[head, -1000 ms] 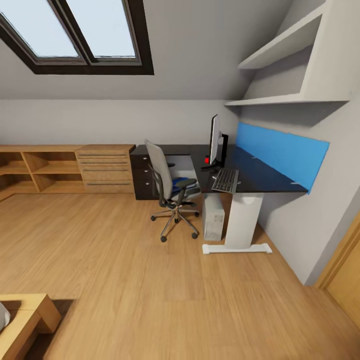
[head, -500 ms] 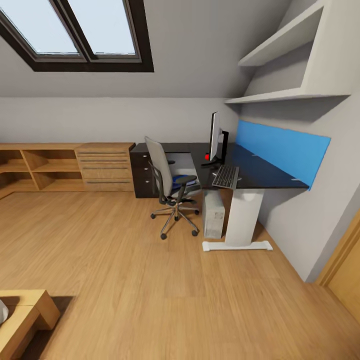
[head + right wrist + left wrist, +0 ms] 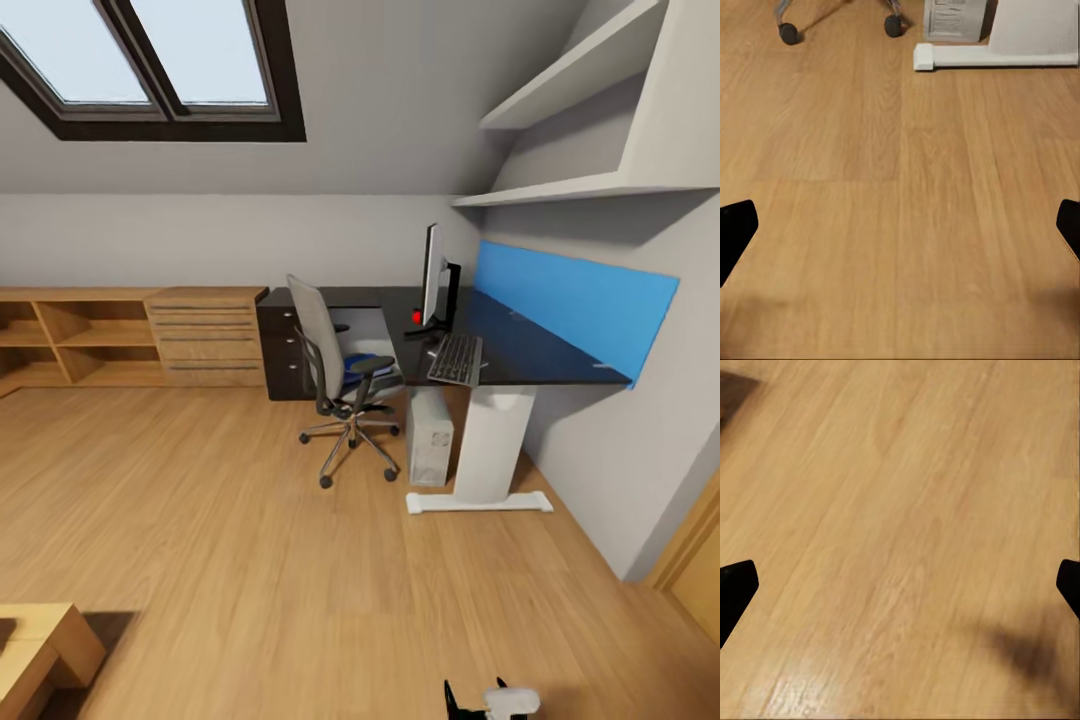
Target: In the bedroom, organize the workspace by keeping the computer under the desk, ensuring the monitor is on the desk, placing the keyboard on the desk next to the monitor, placing the mouse on the desk next to the keyboard, moving the folder from the swivel chair onto the desk next to the mouse, stacking the notebook on top of the folder with the pen on top of the notebook, and positioning the swivel chair next to the desk.
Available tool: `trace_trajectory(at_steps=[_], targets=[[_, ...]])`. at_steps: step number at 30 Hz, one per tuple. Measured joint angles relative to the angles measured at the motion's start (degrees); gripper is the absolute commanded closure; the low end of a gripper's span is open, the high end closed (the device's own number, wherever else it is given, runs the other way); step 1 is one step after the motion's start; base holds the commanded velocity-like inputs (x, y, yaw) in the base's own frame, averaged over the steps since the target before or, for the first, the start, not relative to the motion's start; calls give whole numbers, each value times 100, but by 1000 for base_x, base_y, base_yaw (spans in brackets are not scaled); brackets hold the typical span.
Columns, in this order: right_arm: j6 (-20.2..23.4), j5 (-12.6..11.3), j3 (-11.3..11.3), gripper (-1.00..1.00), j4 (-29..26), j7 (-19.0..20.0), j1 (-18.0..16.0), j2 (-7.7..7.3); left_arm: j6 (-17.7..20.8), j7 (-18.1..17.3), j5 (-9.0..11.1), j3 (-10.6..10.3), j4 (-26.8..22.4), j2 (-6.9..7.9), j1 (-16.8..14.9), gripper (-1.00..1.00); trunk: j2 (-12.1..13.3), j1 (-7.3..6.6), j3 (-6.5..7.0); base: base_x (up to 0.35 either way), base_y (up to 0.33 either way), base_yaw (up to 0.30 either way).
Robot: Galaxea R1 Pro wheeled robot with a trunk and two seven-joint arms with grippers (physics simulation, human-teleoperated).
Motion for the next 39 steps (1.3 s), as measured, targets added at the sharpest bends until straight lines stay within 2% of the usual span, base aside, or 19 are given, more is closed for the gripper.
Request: trace_trajectory(at_steps=[2, 3, 5, 7, 8, 9, 10, 11, 15, 18, 23, 29, 37, 39], targets=[[304, -118, -6, -100, -224, -53, -163, 60, 262, 2, -4, -8, -530, 8, -1, -100, 0, 0, 1, 318, -4, 0], [636, -163, -8, -100, -318, -83, -429, 99, 641, -2, -10, -9, -1051, 11, -3, -100, 0, 0, 1, 320, -2, 0], [892, -183, -9, -100, -353, -97, -659, 118, 1025, -4, -3, -7, -1490, 14, -2, -100, 0, 0, 1, 320, -2, 0], [1361, -200, -9, -100, -390, -111, -1086, 138, 1989, 5, -2, -8, -2260, 16, -14, -100, 0, 0, 2, 321, -1, 0], [1468, -204, -10, -100, -395, -113, -1190, 142, 2228, 4, 4, -6, -2454, 15, -18, -100, 0, 0, 1, 322, 0, 0], [2001, -242, -15, -100, -360, -176, -1573, 216, 3354, -3, 21, -6, -3171, 3, -185, -100, 1, 0, -1, 322, 0, 0], [2062, -260, -14, -100, -342, -213, -2051, 228, 3471, -7, 9, -8, -3417, 1, -277, -100, 0, -1, 2, 322, 0, 0], [2127, -335, -17, -100, -279, -291, -2121, 248, 3571, -17, 15, -7, -3492, 3, -346, -100, 0, 0, 1, 322, 0, 0], [2237, -744, -13, -100, -95, -454, -2425, 457, 3710, -43, 18, 21, -3512, 17, -453, -100, 0, 0, 0, 322, 0, 0], [2247, -854, -18, -100, 90, -475, -2476, 512, 3713, -39, 17, 37, -3436, 30, -468, -100, 0, 0, 0, 324, 23, 0], [2242, -909, -25, -100, 335, -485, -2496, 527, 3647, -42, 18, 83, -3405, 87, -473, -100, 0, 0, 0, 305, 151, 0], [2211, -924, -32, -100, 377, -488, -2501, 526, 3611, -44, 23, 141, -3385, 179, -474, -100, 0, 1, 0, 251, 187, 0], [1974, -1015, -113, -100, 142, -469, -2498, 482, 3612, -41, 24, 110, -3468, 150, -475, -100, 1, 3, 0, 24, 19, 0], [1948, -1007, -111, -100, 134, -460, -2495, 480, 3616, -34, 28, 109, -3518, 148, -475, -100, -78, 47, -36, 2, 2, 0]])
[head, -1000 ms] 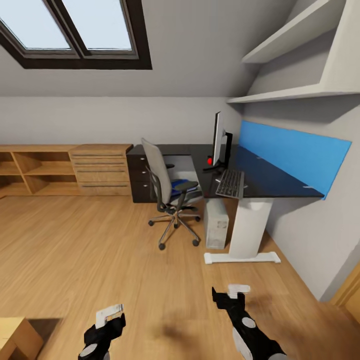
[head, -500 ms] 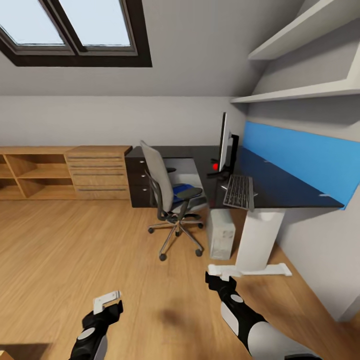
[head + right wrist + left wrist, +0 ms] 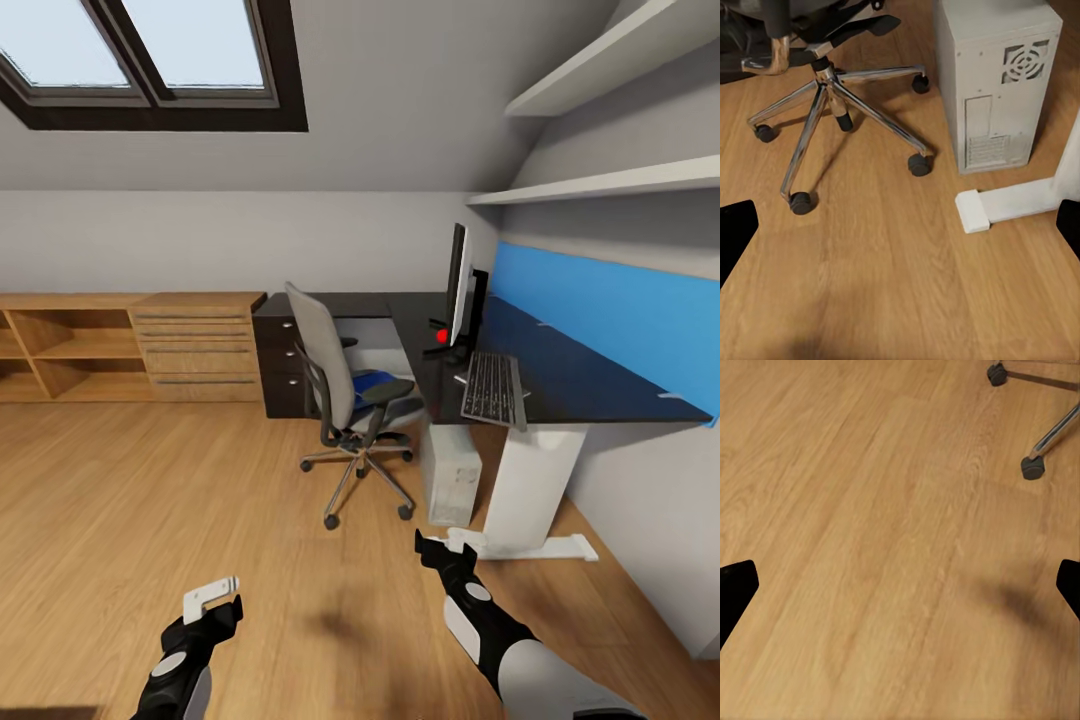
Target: In the bedroom, organize the workspace by keeping the computer under the desk, ensuring the monitor is on the desk, placing the keyboard on the desk next to the monitor, placing the mouse on the desk next to the keyboard, moving the folder from the swivel chair onto the desk next to the mouse, stacking the notebook on top of the folder with the pen on top of the notebook, and positioning the swivel chair next to the desk.
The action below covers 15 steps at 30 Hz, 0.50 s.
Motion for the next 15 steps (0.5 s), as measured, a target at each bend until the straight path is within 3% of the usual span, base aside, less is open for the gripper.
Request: trace_trajectory(at_steps=[15], targets=[[-94, 15, 16, -100, -31, -4, 2, -2, 12, -1, -3, -27, -62, -3, 0, -100, -602, 330, -269, 0, 0, 0]])
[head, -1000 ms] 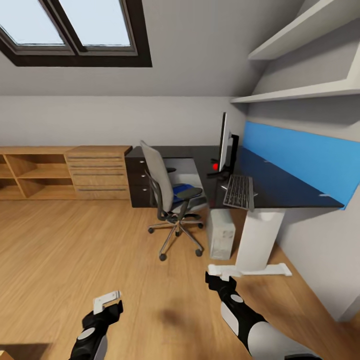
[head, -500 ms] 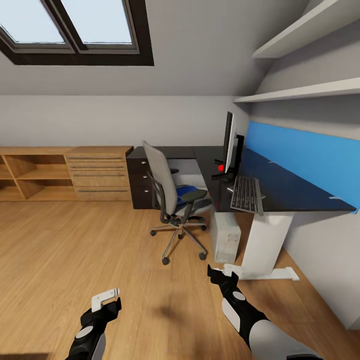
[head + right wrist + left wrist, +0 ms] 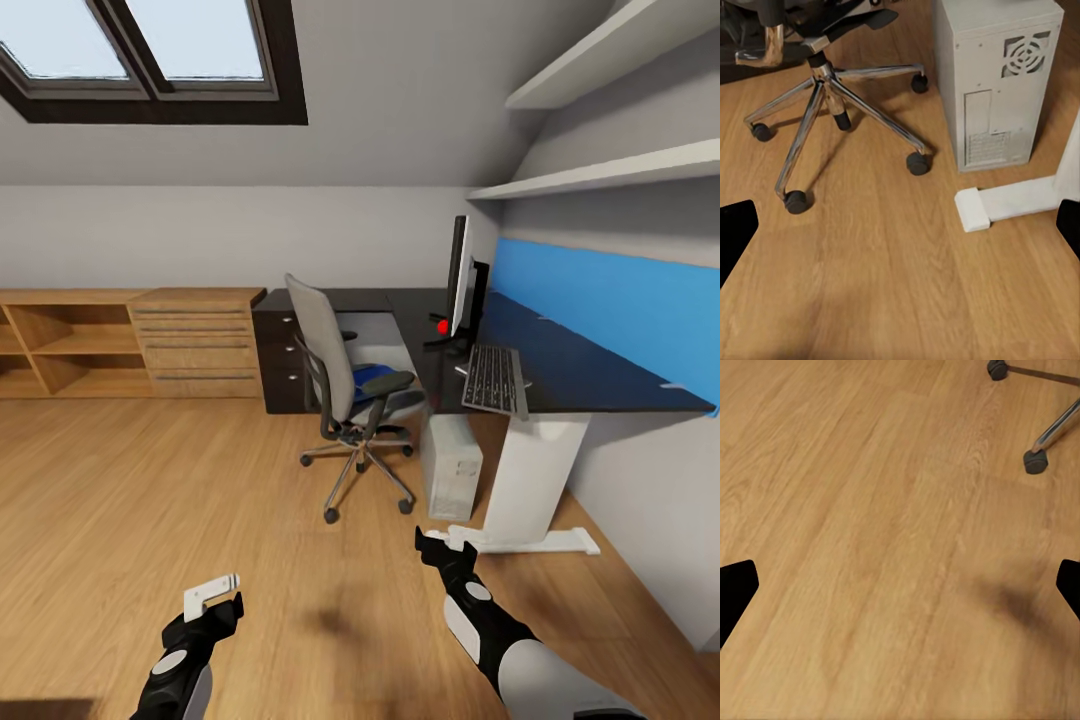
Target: In the bedroom, organize the workspace by keeping the computer under the desk, ensuring the monitor is on the desk, placing the keyboard on the desk next to the monitor, placing the mouse on the desk next to the keyboard, moving the folder from the swivel chair onto the desk next to the mouse, stacking the notebook on top of the folder with the pen on top of the notebook, and positioning the swivel chair next to the desk.
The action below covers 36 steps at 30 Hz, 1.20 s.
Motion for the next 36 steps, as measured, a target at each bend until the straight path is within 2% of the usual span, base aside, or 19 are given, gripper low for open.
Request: trace_trajectory(at_steps=[27, 30, 31, 33, 35, 36], targets=[[6, -3, 11, -100, -135, -20, 0, 21, 48, -1, -8, -1, -258, 8, 0, -100, -1083, 593, -485, 0, 0, 0], [38, -13, 10, -100, -245, -21, 0, 18, 535, -1, 1, -8, -266, 16, -3, -100, -1203, 659, -539, 0, 0, 0], [58, -17, 16, -100, -284, -20, 0, 25, 1124, 7, 20, -10, -415, 17, -110, -100, -1243, 681, -556, 0, 0, 0], [63, -18, 17, -100, -293, -20, 0, 30, 1293, 14, 34, -10, -480, -15, -323, -100, -1324, 725, -592, 0, 0, 0], [67, -19, 18, -100, -300, -20, 0, 39, 1797, 15, 47, -10, -305, -75, -1125, -100, -1404, 769, -627, 0, 0, 0], [68, -19, 19, -100, -301, -20, 0, 39, 1920, 15, 48, -8, -215, -77, -1256, -100, -1444, 791, -646, 0, 0, 0]])
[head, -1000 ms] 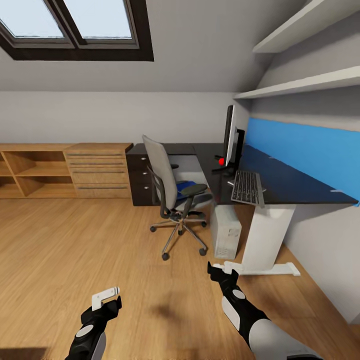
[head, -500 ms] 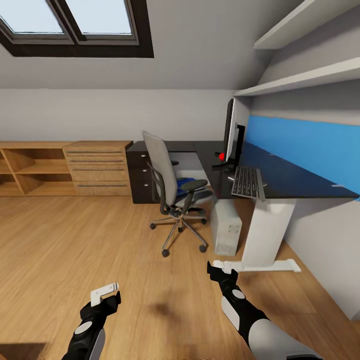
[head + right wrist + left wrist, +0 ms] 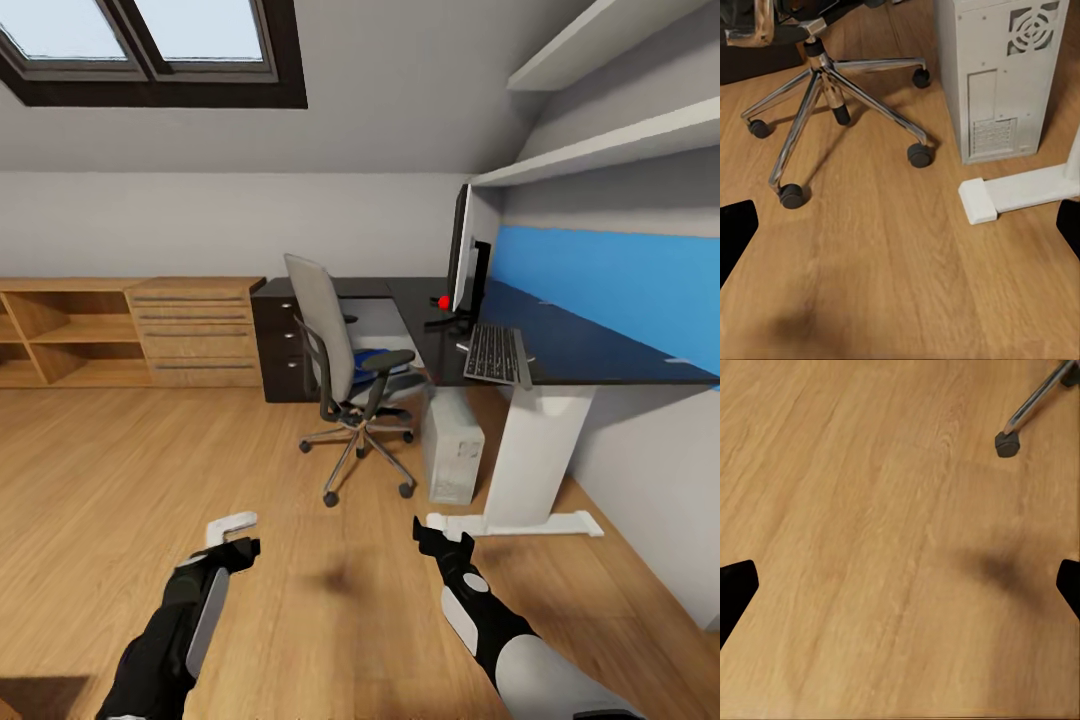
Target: In the bedroom, organize the workspace by keeping the computer under the desk, ensuring the monitor is on the desk, placing the keyboard on the desk next to the monitor, placing the mouse on the desk next to the keyboard, moving the folder from the swivel chair onto the desk next to the mouse, stacking the notebook on top of the folder with the pen on top of the notebook, and positioning the swivel chair next to the desk.
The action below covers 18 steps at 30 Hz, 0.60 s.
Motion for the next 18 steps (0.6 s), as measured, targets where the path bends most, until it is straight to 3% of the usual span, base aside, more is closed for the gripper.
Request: trace_trajectory(at_steps=[3, 6, 12, 15, 17, 18], targets=[[2, 0, -4, -100, -26, 0, 0, -5, 373, -22, 97, 6, 651, -10, -482, -100, -120, 66, -54, 0, 0, 0], [5, 0, -6, -100, -49, -1, 0, -3, 392, -33, 203, 13, 1078, -24, -607, -100, -241, 132, -108, 0, 0, 0], [7, 0, -2, -100, -54, 0, 0, 6, 224, -60, 256, 17, 1280, -13, -663, -100, -481, 264, -216, 0, 0, 0], [3, -5, 5, -100, -104, 9, 2, 11, 203, -53, 250, 25, 1292, 3, -668, -100, -483, 264, -216, 0, 0, 0], [886, 1, 19, -100, -722, 46, 0, 5, 187, -58, 248, 28, 1105, 14, -671, -100, -483, 264, -216, 0, 0, 0], [1089, 0, 15, -100, -857, 62, 2, 4, 188, -59, 248, 28, 1045, 15, -672, -100, -483, 264, -216, 0, 0, 0]])
